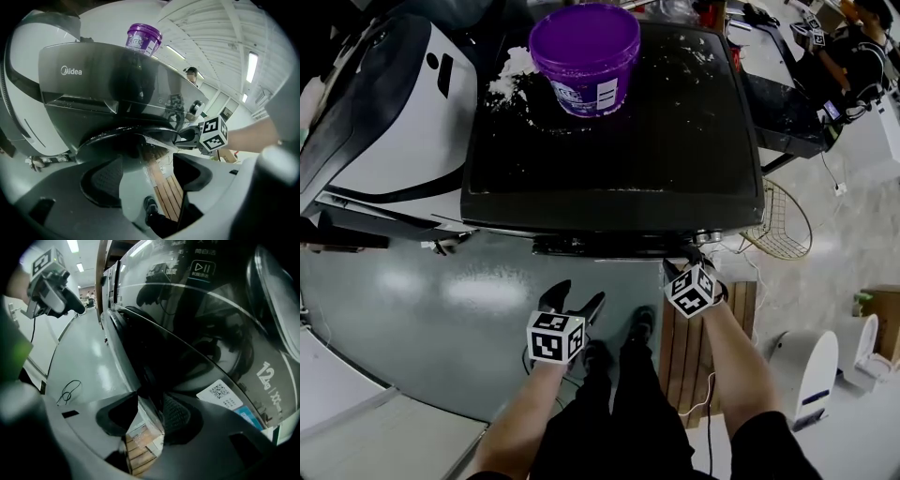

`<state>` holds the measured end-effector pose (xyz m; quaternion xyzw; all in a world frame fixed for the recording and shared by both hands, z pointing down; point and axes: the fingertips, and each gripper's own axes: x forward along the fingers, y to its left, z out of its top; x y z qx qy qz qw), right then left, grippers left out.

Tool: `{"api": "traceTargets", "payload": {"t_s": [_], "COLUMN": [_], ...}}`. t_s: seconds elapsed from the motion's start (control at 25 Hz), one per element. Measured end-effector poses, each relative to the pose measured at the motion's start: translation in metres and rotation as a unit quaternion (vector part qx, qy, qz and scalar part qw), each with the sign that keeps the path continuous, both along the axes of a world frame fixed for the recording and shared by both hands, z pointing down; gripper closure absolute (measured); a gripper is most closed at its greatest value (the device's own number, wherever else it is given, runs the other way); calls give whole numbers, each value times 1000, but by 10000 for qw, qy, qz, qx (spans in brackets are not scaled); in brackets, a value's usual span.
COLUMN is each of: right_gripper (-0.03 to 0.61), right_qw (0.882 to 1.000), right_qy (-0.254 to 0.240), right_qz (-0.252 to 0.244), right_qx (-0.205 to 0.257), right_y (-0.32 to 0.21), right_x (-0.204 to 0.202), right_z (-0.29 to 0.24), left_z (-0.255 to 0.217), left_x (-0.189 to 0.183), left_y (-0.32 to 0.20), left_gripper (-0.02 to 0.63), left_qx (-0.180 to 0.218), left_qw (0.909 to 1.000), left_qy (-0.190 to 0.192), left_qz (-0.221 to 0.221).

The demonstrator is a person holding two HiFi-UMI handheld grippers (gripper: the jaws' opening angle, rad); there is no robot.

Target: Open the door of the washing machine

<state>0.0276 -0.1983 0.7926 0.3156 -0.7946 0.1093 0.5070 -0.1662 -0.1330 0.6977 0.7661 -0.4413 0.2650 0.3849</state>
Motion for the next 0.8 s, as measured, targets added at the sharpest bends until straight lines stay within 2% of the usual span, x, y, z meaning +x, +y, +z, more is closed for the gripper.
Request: {"api": "traceTargets", "payload": {"t_s": [0.12,0.28,0.4,0.52,0.6,0.68,0.8], "right_gripper": [416,424,426,436,434,433,437], "right_qw": [9999,9995,9992,9982,9973,9964,9947], "right_qy": [-1,17,-51,-239,-348,-355,-434], "right_qz": [153,307,377,96,60,155,490], "right_qx": [-15,-46,-154,-548,-638,-751,-796], "right_y": [5,3,7,42,78,107,125], "right_x": [0,6,4,0,-10,-11,-16], "right_z": [-2,-5,-6,-2,8,15,13], "left_z": [-2,-6,-5,-3,-1,2,4], "left_x": [3,5,-3,-6,-6,1,1], "left_y": [4,15,25,30,34,42,50], "left_gripper": [262,262,262,262,262,262,262], "left_qx": [-3,96,43,51,29,-25,-50], "left_qw": [10000,9993,9994,9994,9994,9995,9997], "left_qy": [26,-139,-177,-215,-213,-131,-80], "left_qz": [14,319,284,266,287,290,214]}}
